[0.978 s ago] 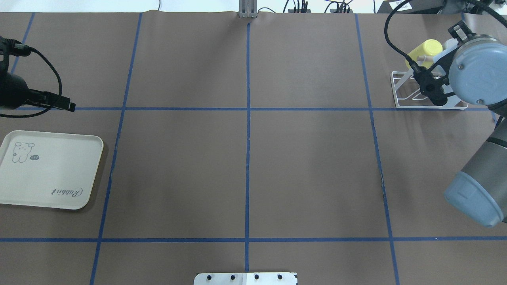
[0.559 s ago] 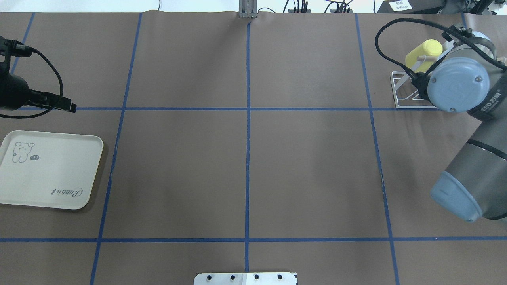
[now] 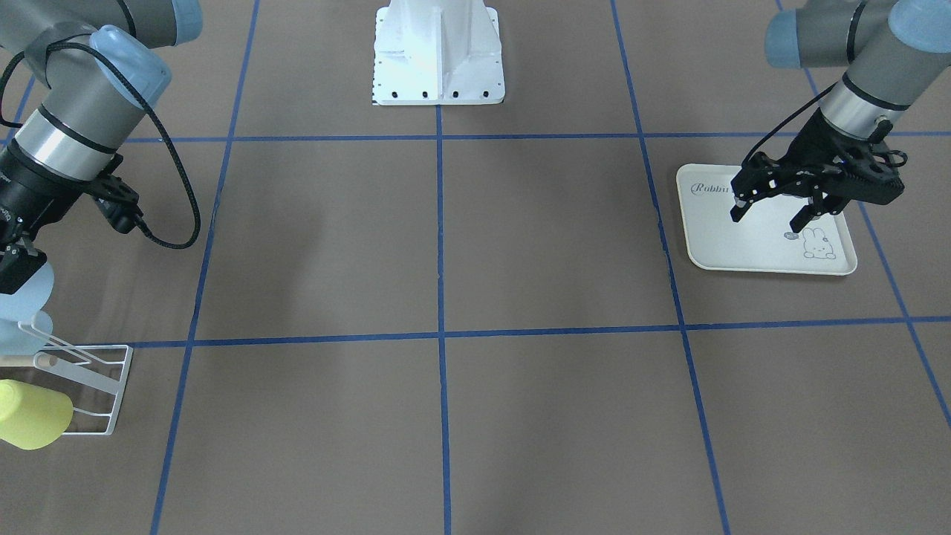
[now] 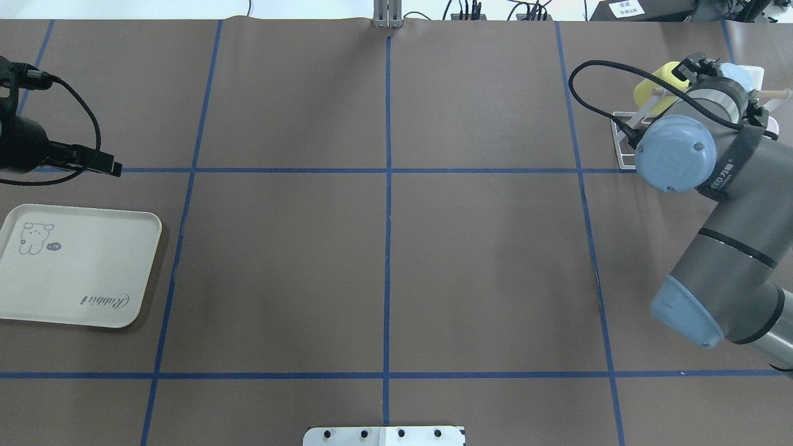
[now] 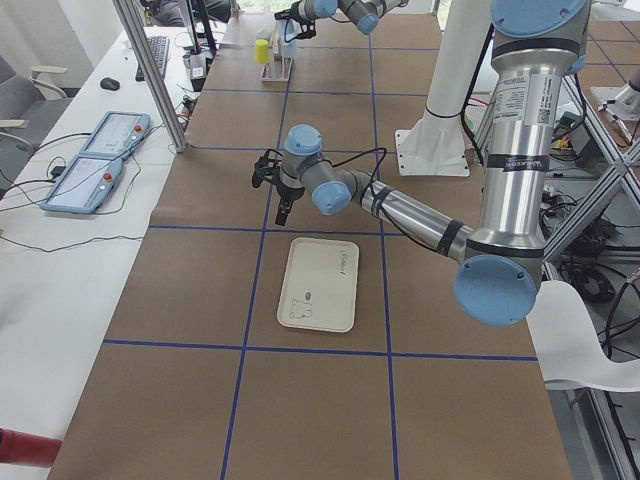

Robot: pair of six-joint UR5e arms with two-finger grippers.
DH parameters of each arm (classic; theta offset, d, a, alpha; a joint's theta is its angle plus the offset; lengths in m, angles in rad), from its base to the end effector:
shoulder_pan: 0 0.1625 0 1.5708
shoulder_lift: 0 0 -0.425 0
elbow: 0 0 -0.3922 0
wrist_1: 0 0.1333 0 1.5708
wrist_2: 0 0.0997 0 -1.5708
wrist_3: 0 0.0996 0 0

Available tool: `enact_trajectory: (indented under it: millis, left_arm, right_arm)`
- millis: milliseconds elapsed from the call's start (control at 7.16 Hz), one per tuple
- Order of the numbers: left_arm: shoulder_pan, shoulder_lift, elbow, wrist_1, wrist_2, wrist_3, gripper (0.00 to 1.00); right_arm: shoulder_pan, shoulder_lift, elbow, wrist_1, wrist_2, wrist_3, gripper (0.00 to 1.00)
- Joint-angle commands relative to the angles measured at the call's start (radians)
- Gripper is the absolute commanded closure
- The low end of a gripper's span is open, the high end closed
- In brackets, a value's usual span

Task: Transfer IKEA cup to right arm and place on rack

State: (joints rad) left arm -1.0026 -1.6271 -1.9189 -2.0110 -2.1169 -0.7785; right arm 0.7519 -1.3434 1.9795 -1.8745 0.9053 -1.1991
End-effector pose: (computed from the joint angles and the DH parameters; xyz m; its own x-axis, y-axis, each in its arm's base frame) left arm 0.2080 -0.4774 0.4145 0.6150 0.1674 -0.7706 0.1046 0.9512 0.2902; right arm -0.2549 -0.5050 0.3851 -0.3947 -0.7602 -0.5160 0.8885 -0.1726 -0.4253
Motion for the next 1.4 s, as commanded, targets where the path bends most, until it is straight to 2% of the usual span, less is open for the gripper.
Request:
enact_trajectory:
  millis: [0,698,1257]
  left_arm:
    - [0.001,0.0,0.001,0.0,0.0,-0.002,0.0]
    - [0.001,-0.002,0.0,0.0,0.0,-0.004,0.0]
    - [0.001,-0.004,0.001,0.0,0.002,-0.004,0.0]
  right_arm:
    - [-0.008,0.001,-0.031,0.0,-0.013,0.001,0.58]
    - [-0.017,0.003,-0.09,0.002,-0.023,-0.002,0.58]
    - [-0.023,0.02,-0.145,0.005,-0.023,-0.002,0.49]
